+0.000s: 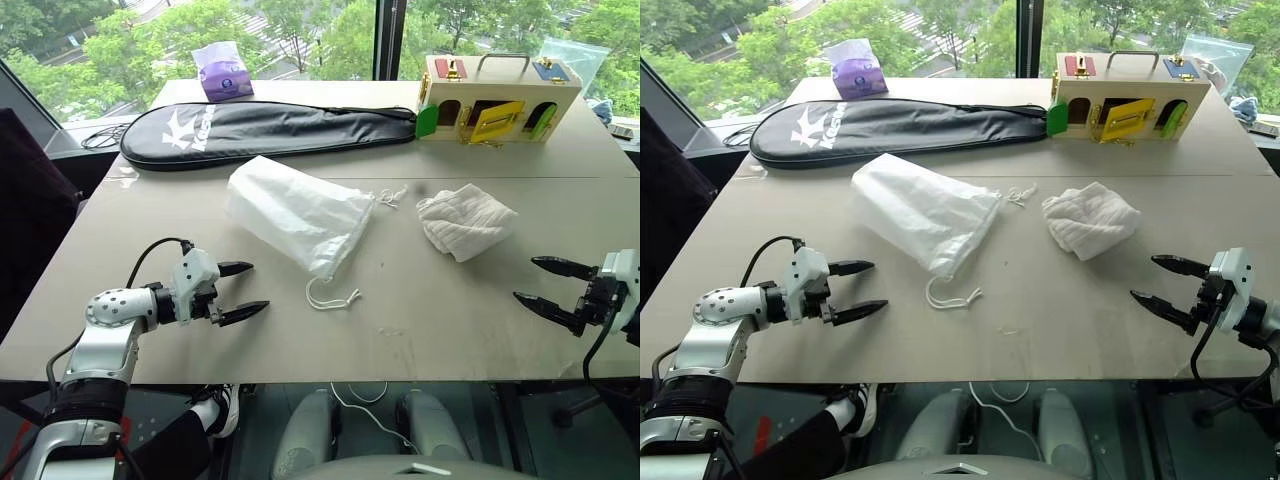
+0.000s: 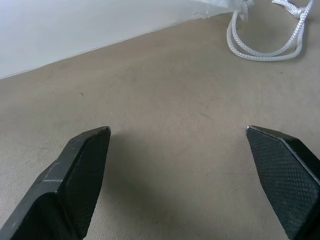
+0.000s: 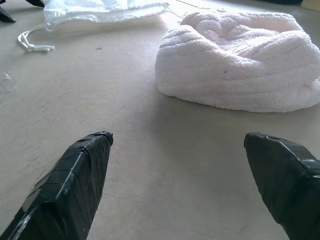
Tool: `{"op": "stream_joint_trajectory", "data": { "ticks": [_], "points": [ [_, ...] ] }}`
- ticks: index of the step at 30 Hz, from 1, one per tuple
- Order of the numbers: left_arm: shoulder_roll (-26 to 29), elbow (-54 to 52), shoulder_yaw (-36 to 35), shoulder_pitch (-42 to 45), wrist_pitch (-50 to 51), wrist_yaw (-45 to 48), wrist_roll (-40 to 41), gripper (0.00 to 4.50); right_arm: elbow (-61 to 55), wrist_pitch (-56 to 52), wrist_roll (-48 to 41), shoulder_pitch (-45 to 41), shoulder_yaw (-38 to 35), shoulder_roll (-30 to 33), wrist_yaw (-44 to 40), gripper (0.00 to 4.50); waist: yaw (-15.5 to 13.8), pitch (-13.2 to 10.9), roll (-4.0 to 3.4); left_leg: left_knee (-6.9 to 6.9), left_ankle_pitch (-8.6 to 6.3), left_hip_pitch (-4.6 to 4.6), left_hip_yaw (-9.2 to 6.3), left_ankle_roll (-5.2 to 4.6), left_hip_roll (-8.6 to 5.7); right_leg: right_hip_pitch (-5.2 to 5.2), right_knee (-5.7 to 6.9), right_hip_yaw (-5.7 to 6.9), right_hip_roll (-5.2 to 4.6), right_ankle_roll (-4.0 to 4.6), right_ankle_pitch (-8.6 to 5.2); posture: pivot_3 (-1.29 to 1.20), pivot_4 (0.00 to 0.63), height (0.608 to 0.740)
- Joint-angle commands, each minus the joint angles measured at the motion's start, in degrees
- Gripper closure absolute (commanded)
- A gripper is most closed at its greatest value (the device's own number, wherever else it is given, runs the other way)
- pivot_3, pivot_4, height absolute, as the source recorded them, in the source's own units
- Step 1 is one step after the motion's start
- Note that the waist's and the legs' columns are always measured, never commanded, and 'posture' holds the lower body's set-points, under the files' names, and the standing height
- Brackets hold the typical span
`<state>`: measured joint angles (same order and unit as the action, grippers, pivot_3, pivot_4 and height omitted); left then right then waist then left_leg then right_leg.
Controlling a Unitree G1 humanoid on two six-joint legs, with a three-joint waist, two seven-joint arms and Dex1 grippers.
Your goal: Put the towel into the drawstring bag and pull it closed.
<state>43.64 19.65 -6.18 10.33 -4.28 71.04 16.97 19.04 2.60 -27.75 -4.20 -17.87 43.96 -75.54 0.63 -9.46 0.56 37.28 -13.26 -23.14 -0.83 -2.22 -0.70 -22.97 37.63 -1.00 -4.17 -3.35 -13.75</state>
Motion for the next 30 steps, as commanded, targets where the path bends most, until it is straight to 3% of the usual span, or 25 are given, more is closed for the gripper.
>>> {"op": "stream_joint_trajectory", "data": {
  "ticks": [1,16,23,30],
  "points": [
    [0.3,-1.7,-0.2,1.3,-0.2,1.2,1.1,0.03,-0.9,0.5,-1.1,-0.4,-1.2,1.0,-1.6,0.0,0.0,0.0,0.0,0.0,0.0,0.0,0.0,0.0,0.0,0.0,0.0,0.0,0.0,0.0,0.0,0.0,0.15,0.74],
    [-1.0,-3.9,-0.4,1.8,1.9,0.7,1.9,0.03,-4.0,-2.4,-1.0,0.1,-0.9,1.3,-1.6,0.0,-0.1,0.0,0.0,-0.02,0.0,-0.01,-0.01,0.0,0.0,-0.01,-0.02,-0.03,-0.05,0.01,0.0,0.0,0.15,0.74],
    [-1.8,-13.5,-1.9,0.2,12.1,-0.8,8.9,0.03,-9.0,-5.6,-2.0,0.6,-1.3,1.2,-0.3,0.0,0.0,0.0,0.0,-0.01,0.0,-0.11,-0.13,0.0,0.01,-0.03,-0.04,-0.11,-0.1,0.01,0.0,0.0,0.15,0.74],
    [-7.5,-29.5,4.1,3.1,31.7,-16.8,9.9,0.03,-18.3,-10.9,-4.3,1.3,-0.9,0.4,3.4,0.0,-0.3,0.0,-0.03,0.11,0.0,-0.34,-0.38,0.0,-0.02,-0.06,-0.13,0.08,-0.1,-0.06,0.04,0.0,0.15,0.74]
  ]
}}
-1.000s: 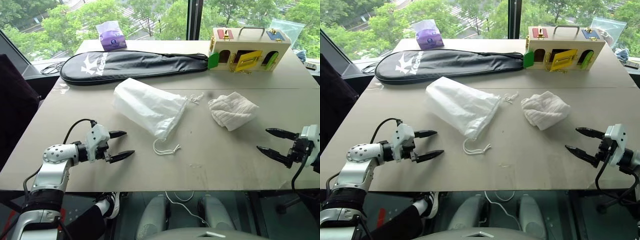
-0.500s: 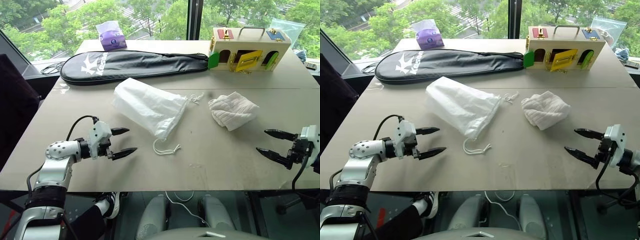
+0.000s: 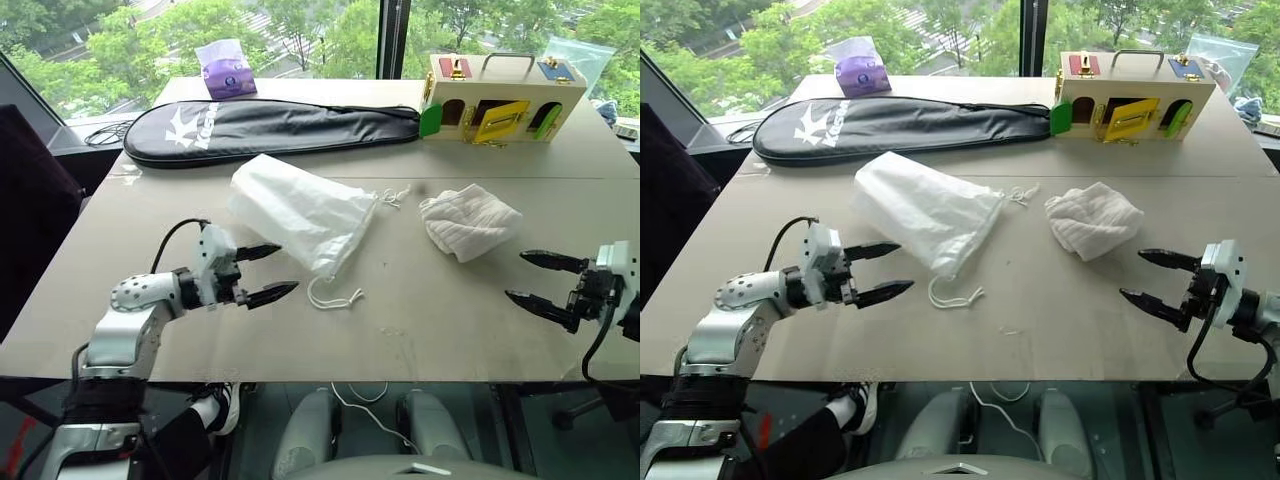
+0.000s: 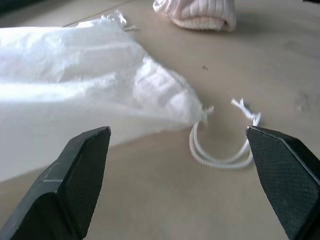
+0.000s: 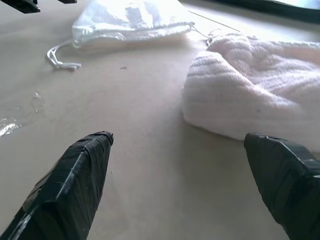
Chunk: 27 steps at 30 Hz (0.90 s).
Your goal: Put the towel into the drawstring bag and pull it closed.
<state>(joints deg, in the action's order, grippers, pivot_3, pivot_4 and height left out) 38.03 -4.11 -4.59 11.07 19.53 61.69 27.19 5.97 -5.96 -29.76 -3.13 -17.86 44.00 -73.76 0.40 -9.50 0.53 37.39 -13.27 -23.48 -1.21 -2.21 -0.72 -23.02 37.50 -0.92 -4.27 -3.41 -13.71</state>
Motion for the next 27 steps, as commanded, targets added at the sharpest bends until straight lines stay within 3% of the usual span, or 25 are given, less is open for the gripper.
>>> {"op": "stream_joint_trajectory", "data": {
  "ticks": [1,4,8,11,27],
  "points": [
    [-2.9,-7.1,3.3,3.1,10.1,-9.6,-0.4,0.03,-6.5,-3.1,-2.6,0.4,-0.9,0.3,2.1,0.0,-0.3,0.0,-0.01,0.03,0.0,-0.05,-0.05,0.0,-0.02,-0.01,0.0,0.05,0.02,-0.07,0.04,0.0,0.15,0.74],
    [-6.5,-10.7,5.6,4.5,12.7,-14.9,-1.1,0.03,-10.3,-5.6,-3.7,1.0,-1.2,0.5,3.8,0.0,-0.5,0.0,0.0,0.07,0.0,-0.16,-0.15,0.0,-0.05,-0.04,-0.02,0.13,0.15,-0.17,0.1,0.0,0.15,0.74],
    [-15.6,-11.6,8.2,7.0,8.6,-25.9,-6.9,0.03,-13.6,-8.1,-4.4,1.5,-1.2,0.9,5.3,0.0,-1.1,0.0,0.02,0.07,0.01,-0.19,-0.16,0.01,-0.12,-0.04,-0.06,0.17,0.27,-0.18,0.1,0.0,0.15,0.74],
    [-19.0,-12.0,11.1,7.1,8.7,-30.8,-11.0,0.03,-14.3,-8.7,-4.3,1.6,-1.4,1.0,5.7,0.0,-1.2,0.0,0.03,0.08,0.01,-0.21,-0.15,0.01,-0.15,-0.04,-0.08,0.18,0.29,-0.19,0.1,0.0,0.15,0.74],
    [-24.5,-5.7,21.5,6.3,2.9,-48.5,-34.3,0.03,-15.4,-9.0,-4.7,5.4,-4.3,2.7,5.2,0.0,-1.3,0.0,0.04,0.08,0.01,-0.22,-0.16,0.0,-0.16,-0.02,-0.12,0.37,0.4,-0.19,0.1,0.0,0.15,0.74]
  ]
}}
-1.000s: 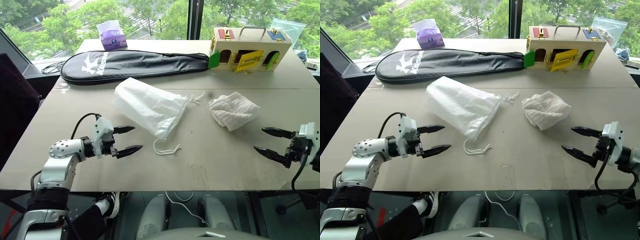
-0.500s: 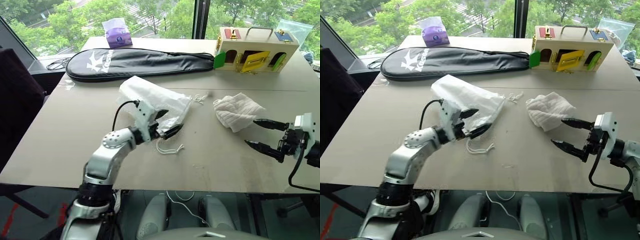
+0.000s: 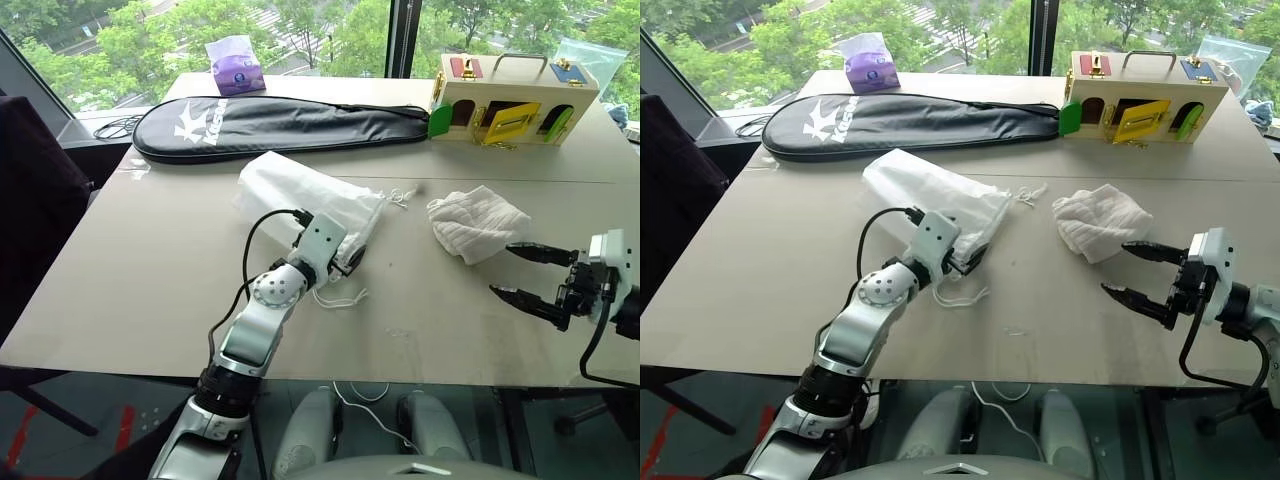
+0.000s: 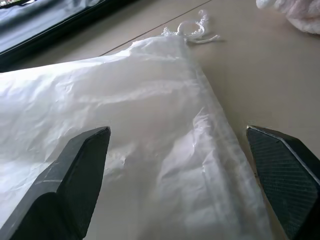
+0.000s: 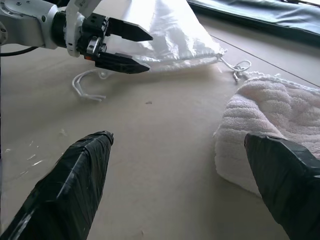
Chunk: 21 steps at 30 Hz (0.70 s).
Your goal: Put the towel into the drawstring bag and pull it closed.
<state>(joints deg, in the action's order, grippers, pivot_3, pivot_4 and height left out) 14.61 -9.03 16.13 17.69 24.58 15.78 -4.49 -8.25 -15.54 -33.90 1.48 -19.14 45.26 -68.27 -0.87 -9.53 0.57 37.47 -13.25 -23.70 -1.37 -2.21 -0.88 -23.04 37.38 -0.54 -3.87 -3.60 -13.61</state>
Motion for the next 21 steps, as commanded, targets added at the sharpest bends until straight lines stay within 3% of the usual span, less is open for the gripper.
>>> {"op": "stream_joint_trajectory", "data": {
  "ticks": [1,7,21],
  "points": [
    [-1.4,-0.8,0.9,-0.6,-2.7,-3.7,-3.8,0.03,-1.4,0.5,-0.8,1.4,-3.5,1.7,-0.4,0.0,0.0,0.0,0.0,0.0,0.0,0.0,0.0,0.0,0.0,0.0,0.0,0.0,0.0,0.0,0.0,0.0,0.15,0.74],
    [-1.8,0.5,1.4,-3.5,-5.0,-10.0,-10.7,0.03,-1.9,-0.6,-1.9,3.3,-5.7,3.1,-0.5,0.0,0.0,0.0,0.0,-0.01,0.0,0.02,0.0,0.0,0.02,0.0,0.01,-0.01,-0.01,0.0,0.0,0.0,0.15,0.74],
    [-3.2,-0.3,0.8,-7.0,-8.3,-14.0,-14.7,0.03,0.5,-0.9,-1.7,1.6,-5.7,3.9,-1.2,0.0,0.0,0.0,-0.01,0.04,0.0,0.03,0.01,0.0,0.03,0.01,0.01,0.0,-0.02,0.0,0.0,0.0,0.15,0.74]
  ]
}}
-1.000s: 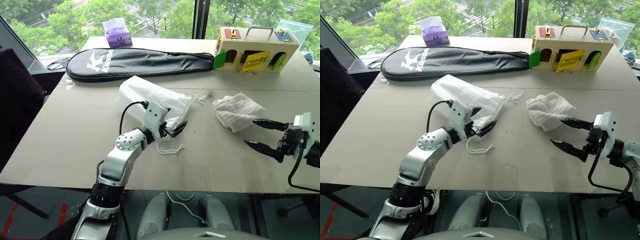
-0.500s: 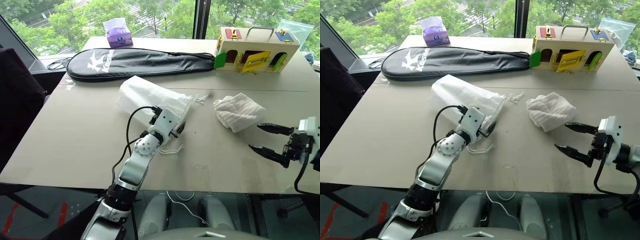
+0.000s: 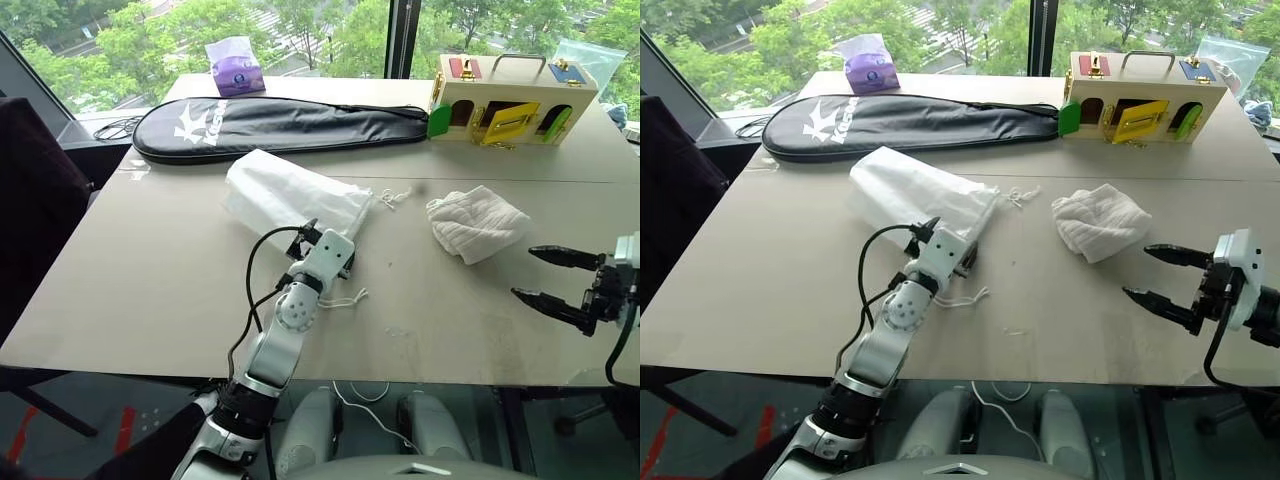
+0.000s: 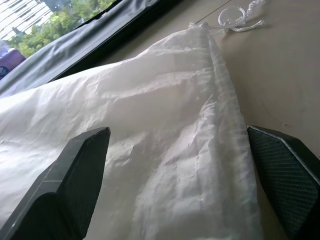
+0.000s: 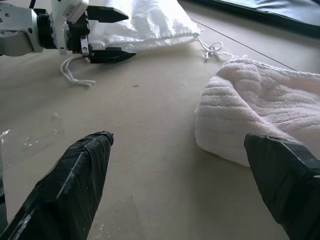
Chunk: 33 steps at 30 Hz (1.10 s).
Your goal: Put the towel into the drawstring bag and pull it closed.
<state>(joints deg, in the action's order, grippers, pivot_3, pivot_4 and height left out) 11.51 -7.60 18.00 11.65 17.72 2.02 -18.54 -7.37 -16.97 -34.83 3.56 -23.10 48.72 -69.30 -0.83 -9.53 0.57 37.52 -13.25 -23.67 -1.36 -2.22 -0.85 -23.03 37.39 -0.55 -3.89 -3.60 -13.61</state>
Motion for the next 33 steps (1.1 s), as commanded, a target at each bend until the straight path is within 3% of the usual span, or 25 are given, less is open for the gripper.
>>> {"op": "stream_joint_trajectory", "data": {
  "ticks": [1,12,26,33],
  "points": [
    [-0.3,-1.7,-1.2,-1.0,-1.8,0.1,-0.1,0.03,-0.4,0.6,-0.8,-0.5,-1.7,0.4,-0.1,0.0,0.0,0.0,0.0,0.0,0.0,0.0,0.0,0.0,0.0,0.0,0.0,0.0,0.0,0.0,0.0,0.0,0.15,0.74],
    [-3.9,-2.2,-3.2,0.8,-5.2,0.0,2.1,0.03,-0.8,0.7,-0.7,0.9,-2.5,0.1,0.5,0.0,-0.1,0.0,0.0,0.01,0.0,-0.03,-0.01,0.0,-0.02,0.0,-0.01,0.05,-0.03,0.0,0.0,0.0,0.15,0.74],
    [-3.8,-0.9,-1.6,0.3,4.7,1.3,-2.6,0.03,-1.4,1.0,-0.7,1.8,-2.5,-0.1,1.5,0.0,-0.1,0.0,0.0,0.01,0.0,-0.02,-0.01,0.0,-0.03,0.0,0.0,0.04,0.03,-0.01,0.0,0.0,0.15,0.74],
    [-5.8,-0.8,-4.6,0.6,10.8,-0.4,-2.6,0.03,-1.8,0.9,-0.7,2.0,-2.6,-0.1,2.0,0.0,0.0,0.1,-0.01,0.01,0.0,0.03,-0.01,0.0,-0.03,0.06,0.01,0.02,0.03,-0.01,0.0,0.0,0.15,0.74]
  ]
}}
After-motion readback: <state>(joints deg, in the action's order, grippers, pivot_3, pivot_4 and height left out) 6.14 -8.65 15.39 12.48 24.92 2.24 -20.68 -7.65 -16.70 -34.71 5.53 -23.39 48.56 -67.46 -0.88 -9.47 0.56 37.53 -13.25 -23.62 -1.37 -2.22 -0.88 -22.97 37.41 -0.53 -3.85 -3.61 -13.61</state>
